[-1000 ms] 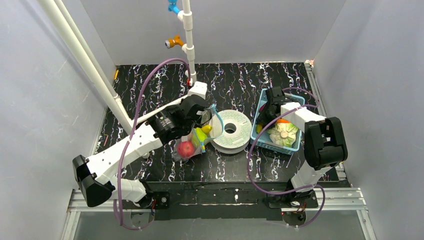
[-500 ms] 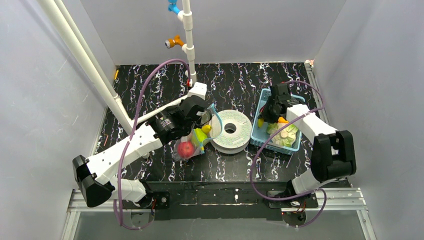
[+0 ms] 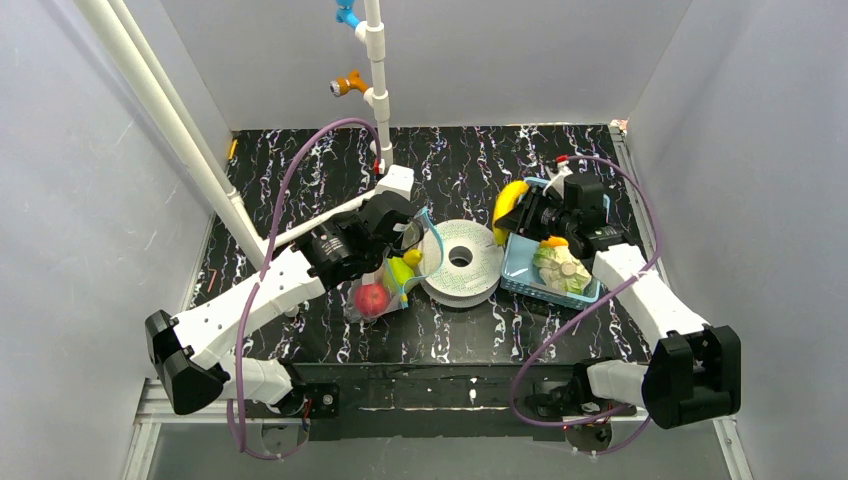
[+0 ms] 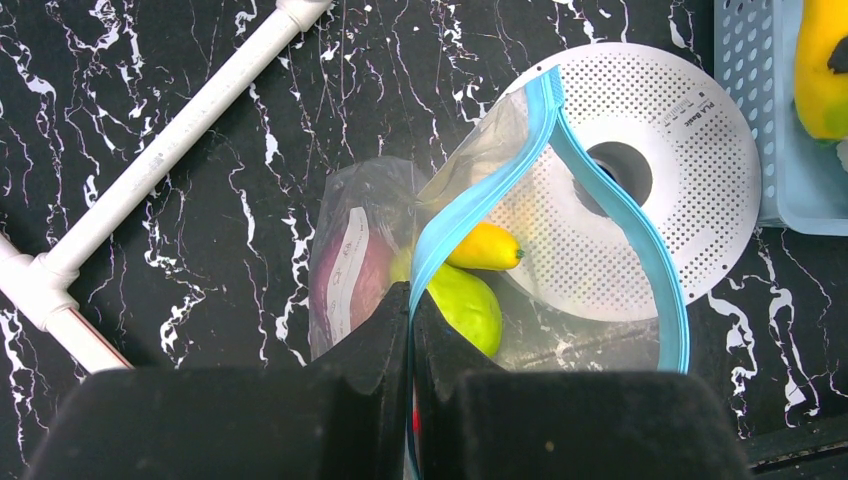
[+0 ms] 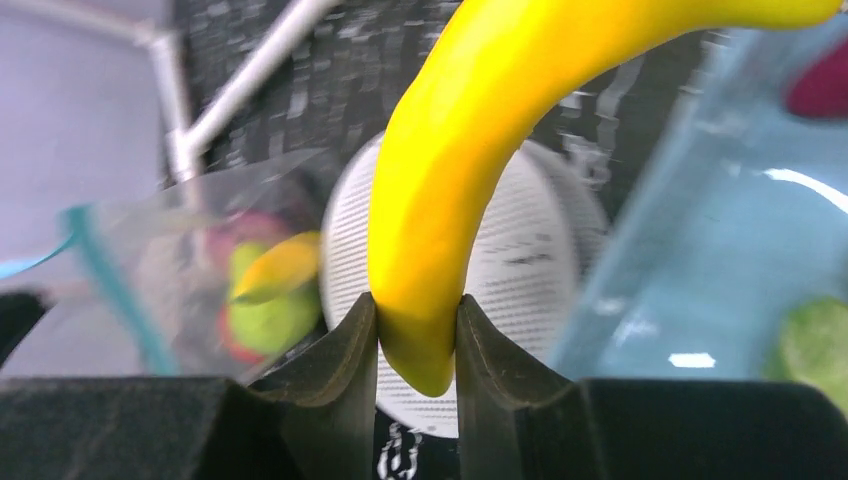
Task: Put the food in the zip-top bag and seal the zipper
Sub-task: Place the fake fruit in the zipper food storage bag, then pick up the fake fruit from the bin.
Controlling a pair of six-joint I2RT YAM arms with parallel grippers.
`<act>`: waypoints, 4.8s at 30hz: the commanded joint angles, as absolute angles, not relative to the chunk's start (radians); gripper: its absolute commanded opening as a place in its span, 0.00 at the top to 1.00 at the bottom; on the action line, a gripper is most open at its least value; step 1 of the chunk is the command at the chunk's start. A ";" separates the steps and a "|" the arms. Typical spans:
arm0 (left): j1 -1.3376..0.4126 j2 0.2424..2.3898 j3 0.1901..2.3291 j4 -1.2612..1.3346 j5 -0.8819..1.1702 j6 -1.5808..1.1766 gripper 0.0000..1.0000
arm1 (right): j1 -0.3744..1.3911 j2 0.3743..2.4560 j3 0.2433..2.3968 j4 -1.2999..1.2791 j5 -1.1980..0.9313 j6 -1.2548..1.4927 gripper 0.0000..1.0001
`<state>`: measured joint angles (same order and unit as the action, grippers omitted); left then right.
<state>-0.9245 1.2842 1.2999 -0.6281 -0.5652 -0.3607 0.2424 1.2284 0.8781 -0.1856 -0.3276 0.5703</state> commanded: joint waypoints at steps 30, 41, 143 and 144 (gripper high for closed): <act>-0.920 1.257 1.272 -0.601 -0.573 -0.414 1.00 | 0.550 1.259 0.756 0.743 -1.249 1.279 0.99; -0.920 1.240 1.272 -0.603 -0.573 -0.403 1.00 | 0.555 1.521 0.837 1.163 -1.211 1.548 0.96; -0.921 1.209 1.255 -0.620 -0.562 -0.383 1.00 | 0.084 1.840 1.320 -0.729 0.370 0.704 0.02; -0.920 1.207 1.255 -0.621 -0.562 -0.383 1.00 | 0.084 1.850 1.323 -0.729 0.367 0.703 0.02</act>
<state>-0.9241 1.2362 1.2514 -0.6075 -0.5491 -0.3770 0.0874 1.8158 1.3048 -0.7435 0.3829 0.7137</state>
